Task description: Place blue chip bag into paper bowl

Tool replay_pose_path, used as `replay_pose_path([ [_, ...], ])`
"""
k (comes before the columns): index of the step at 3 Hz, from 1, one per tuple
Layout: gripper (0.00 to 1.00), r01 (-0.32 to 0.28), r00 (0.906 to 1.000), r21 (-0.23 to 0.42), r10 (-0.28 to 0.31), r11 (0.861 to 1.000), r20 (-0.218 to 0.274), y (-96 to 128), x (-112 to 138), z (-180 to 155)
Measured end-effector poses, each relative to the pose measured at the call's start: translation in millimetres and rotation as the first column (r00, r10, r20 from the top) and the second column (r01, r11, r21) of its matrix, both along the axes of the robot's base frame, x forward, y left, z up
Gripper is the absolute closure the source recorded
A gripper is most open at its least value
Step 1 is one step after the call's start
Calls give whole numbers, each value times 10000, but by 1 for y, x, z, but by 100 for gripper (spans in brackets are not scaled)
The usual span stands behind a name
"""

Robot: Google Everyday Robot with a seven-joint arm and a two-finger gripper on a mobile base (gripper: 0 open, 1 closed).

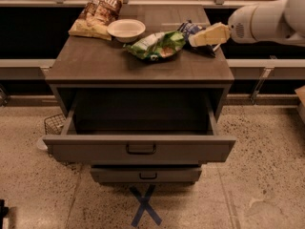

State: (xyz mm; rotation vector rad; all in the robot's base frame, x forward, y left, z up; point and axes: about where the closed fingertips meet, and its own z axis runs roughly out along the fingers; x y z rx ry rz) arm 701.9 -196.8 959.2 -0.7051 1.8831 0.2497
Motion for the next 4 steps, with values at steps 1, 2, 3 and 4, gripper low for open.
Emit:
replay_pose_path([
  [1, 0, 1174, 9922, -489, -1151, 9919, 487, -26, 32, 4],
  [2, 0, 1810, 9825, -434, -1787, 9825, 519, -36, 31, -6],
  [3, 0, 2054, 9786, -40, -2053, 9787, 129, -47, 39, -41],
  [4, 0, 2087, 9778, -44, -2086, 9780, 179, -56, 56, -58],
])
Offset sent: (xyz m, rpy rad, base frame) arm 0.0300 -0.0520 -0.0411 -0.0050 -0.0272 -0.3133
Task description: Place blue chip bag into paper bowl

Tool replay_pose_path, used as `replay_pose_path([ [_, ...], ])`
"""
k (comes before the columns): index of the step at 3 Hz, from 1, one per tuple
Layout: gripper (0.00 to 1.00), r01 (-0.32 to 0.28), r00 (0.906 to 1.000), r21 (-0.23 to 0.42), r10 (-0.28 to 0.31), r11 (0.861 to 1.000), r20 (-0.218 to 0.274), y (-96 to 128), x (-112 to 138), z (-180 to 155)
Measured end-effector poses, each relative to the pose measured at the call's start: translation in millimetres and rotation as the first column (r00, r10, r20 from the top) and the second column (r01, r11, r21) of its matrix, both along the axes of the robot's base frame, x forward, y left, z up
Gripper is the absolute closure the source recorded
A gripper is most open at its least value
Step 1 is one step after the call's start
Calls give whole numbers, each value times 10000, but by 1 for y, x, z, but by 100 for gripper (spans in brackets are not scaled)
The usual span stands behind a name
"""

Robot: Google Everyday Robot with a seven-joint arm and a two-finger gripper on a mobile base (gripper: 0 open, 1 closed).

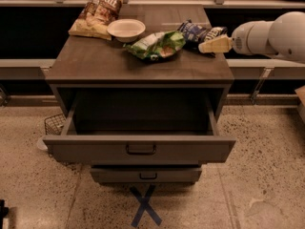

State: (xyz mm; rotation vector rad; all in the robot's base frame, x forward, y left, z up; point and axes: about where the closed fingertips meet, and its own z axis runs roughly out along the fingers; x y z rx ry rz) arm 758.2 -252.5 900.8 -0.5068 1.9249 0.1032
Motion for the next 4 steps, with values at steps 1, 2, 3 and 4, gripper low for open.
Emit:
replay_pose_path([
  [1, 0, 32, 9994, -152, -27, 9999, 342, -6, 24, -5],
  [2, 0, 51, 9987, -359, -32, 9993, 514, -9, 45, -16],
  [3, 0, 55, 9987, -323, -39, 9995, 500, -5, 62, -34],
  [4, 17, -119, 9985, -260, 132, 9996, 529, 8, 74, -49],
])
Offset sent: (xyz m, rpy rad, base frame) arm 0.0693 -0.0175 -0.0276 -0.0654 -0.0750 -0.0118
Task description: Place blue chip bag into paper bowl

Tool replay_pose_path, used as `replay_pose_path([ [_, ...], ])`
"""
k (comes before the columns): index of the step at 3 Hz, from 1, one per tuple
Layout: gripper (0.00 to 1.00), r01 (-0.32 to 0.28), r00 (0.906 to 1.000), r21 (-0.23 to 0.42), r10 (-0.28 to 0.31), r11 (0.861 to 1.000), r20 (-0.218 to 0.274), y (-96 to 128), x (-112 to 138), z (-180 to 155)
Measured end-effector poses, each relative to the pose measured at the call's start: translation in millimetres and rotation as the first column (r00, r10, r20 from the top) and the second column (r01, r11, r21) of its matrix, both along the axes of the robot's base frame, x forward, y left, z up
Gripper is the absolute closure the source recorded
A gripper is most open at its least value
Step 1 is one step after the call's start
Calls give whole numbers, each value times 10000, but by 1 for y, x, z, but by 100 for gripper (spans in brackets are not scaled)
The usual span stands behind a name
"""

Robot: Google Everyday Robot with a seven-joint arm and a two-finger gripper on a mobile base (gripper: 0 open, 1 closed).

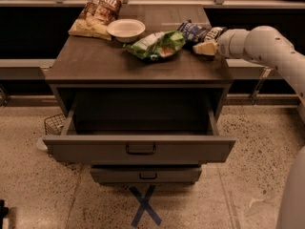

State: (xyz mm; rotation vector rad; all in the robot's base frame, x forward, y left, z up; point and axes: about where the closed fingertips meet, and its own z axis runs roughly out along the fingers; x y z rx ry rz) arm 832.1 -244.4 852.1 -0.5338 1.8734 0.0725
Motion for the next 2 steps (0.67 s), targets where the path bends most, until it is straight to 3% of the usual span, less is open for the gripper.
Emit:
replay_pose_path([
  [1, 41, -316, 9993, -26, 316, 9995, -189, 14, 6, -14],
  [2, 64, -329, 9993, -28, 329, 9995, -197, 15, 6, -13],
])
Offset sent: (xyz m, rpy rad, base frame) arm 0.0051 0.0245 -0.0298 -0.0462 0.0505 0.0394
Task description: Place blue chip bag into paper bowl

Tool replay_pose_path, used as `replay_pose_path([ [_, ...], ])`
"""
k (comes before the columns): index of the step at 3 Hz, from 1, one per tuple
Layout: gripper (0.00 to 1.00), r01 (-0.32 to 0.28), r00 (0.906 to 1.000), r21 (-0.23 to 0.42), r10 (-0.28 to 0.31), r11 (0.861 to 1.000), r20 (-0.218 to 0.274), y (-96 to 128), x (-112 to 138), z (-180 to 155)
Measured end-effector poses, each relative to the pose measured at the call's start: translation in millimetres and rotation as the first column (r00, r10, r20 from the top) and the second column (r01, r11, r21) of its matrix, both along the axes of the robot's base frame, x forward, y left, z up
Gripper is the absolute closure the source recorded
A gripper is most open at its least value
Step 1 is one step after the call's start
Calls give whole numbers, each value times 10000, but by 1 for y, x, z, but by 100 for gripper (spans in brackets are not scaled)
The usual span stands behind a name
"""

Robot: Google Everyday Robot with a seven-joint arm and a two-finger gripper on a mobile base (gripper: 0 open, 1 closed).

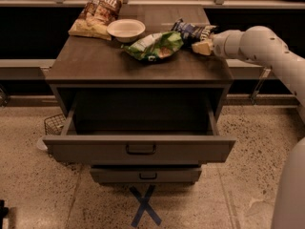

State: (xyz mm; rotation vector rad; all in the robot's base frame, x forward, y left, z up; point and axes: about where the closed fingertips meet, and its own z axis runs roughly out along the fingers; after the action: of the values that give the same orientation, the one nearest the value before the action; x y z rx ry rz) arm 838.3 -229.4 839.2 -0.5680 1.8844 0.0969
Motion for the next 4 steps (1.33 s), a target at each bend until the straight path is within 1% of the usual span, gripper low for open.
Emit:
replay_pose_path([
  [1, 88, 0, 10000, 0, 0, 10000, 0, 0, 0, 1],
  [2, 100, 116, 9978, 87, -121, 9999, 646, 11, 17, 30],
  [3, 100, -74, 9927, -70, 82, 9999, 1201, 26, 37, 58],
  [4, 100, -435, 9891, -140, 450, 9990, 1402, 46, 53, 84],
])
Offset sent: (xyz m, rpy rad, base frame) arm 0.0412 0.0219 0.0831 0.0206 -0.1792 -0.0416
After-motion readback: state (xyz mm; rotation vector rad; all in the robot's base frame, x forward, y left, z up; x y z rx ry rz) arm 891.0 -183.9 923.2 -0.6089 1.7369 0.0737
